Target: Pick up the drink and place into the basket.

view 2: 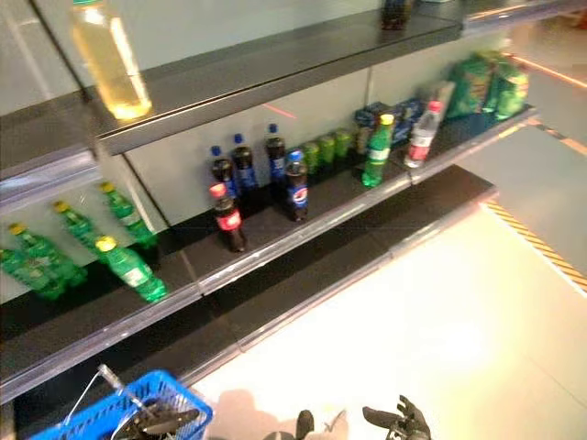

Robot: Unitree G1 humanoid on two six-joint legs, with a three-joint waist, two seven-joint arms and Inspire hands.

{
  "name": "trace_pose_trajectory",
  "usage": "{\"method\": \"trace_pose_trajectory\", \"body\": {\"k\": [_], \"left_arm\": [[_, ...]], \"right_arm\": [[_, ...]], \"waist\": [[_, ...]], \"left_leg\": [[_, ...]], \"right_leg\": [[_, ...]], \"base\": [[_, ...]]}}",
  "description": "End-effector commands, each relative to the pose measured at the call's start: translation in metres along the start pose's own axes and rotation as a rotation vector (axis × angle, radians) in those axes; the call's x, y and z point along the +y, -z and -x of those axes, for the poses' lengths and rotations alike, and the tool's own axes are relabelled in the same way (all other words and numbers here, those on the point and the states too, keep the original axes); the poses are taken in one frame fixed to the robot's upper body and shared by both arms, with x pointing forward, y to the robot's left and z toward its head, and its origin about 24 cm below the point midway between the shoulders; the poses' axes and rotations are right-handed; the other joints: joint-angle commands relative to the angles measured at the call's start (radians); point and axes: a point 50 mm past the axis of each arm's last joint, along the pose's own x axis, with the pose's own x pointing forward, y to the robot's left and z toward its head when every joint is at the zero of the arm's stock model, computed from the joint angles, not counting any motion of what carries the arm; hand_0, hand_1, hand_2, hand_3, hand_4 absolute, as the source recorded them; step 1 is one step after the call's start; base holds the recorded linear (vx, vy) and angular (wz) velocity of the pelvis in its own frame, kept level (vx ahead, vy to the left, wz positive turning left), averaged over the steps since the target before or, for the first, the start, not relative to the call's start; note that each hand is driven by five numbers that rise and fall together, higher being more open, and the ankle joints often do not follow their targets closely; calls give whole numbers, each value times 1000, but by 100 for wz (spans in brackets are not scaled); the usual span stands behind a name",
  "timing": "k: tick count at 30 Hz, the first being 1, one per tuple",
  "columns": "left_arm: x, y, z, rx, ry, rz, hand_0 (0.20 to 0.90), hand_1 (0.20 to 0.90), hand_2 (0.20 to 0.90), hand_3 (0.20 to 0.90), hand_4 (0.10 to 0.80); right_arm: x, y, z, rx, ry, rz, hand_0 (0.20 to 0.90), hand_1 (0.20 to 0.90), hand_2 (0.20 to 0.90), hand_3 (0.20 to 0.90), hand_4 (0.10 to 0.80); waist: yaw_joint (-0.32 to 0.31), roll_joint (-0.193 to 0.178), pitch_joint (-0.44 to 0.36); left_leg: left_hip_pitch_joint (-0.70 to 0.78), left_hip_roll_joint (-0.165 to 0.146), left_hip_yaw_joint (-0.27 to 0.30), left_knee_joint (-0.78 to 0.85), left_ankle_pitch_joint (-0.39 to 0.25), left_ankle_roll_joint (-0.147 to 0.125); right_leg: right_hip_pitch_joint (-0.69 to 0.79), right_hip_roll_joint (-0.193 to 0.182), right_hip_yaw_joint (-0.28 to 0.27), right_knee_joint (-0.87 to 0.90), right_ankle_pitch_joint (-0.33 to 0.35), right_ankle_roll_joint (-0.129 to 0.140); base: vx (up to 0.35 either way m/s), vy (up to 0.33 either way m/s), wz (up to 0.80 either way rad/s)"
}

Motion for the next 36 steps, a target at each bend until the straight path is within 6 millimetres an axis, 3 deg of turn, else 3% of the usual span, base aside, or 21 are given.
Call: {"method": "trace_pose_trajectory", "body": {"k": [1,3,5,15,17,19,21,27,32,36], "left_arm": [[-33,-47,-9,-247,143,19,300,300,300,200,100],[-33,-45,-8,-247,156,12,300,300,300,200,100],[-35,-47,-9,-241,176,-1,300,300,300,200,100],[-28,-34,-12,-149,144,-67,300,300,300,200,100],[-22,-28,-10,-130,134,-71,300,300,300,200,100],[-12,-25,-7,-132,97,-49,300,300,300,200,100],[-5,-26,-5,-135,89,-47,300,300,300,200,100],[-7,-38,-8,-152,104,-57,300,300,300,200,100],[-12,-45,-9,-178,112,-40,300,300,300,200,100],[-17,-48,-11,-185,113,-36,300,300,300,200,100]], "right_arm": [[-10,-22,-4,-75,29,32,900,900,900,900,800],[-9,-23,-4,-78,31,34,900,900,900,900,800],[-8,-25,-4,-85,44,16,900,900,900,900,800],[-9,4,2,-21,-28,-21,900,900,900,900,800],[-7,12,3,31,-66,-16,900,900,900,900,800],[-2,13,2,61,-94,25,900,900,900,900,800],[-2,18,3,82,-98,26,900,900,900,900,800],[0,19,4,87,-100,15,900,900,900,900,800],[5,12,1,84,-113,35,900,900,900,900,800],[10,7,0,75,-125,33,900,900,900,900,800]], "waist": [[42,59,-15],[56,64,-14],[57,69,-15],[-21,72,-52],[-15,64,-56],[24,61,-51],[44,60,-44],[38,54,-51],[49,46,-52],[38,41,-54]], "left_leg": [[-81,-59,-158,-128,96,58],[-102,-84,-182,-142,97,63],[-96,-108,-190,-144,73,85],[34,-100,-123,-292,72,121],[46,-100,-94,-316,74,122],[55,-82,-18,-322,69,115],[63,-69,41,-326,61,122],[70,-46,100,-325,47,120],[95,-44,169,-315,23,110],[84,-22,176,-260,11,101]], "right_leg": [[101,-28,-7,41,-63,133],[107,-21,21,37,-64,132],[114,-19,42,46,-81,130],[72,-25,37,67,-67,168],[54,-47,-9,74,-53,186],[40,-112,-142,120,-38,220],[23,-146,-206,171,-27,233],[32,-149,-237,123,-52,225],[50,-134,-311,43,-24,218],[52,-105,-276,29,-32,190]], "base": [[126,114,-132],[83,101,-140],[70,210,-152],[56,128,-53],[53,67,-55],[-15,-13,-71],[-41,-29,-134],[33,-81,-38],[105,-187,-12],[116,-251,-17]]}}
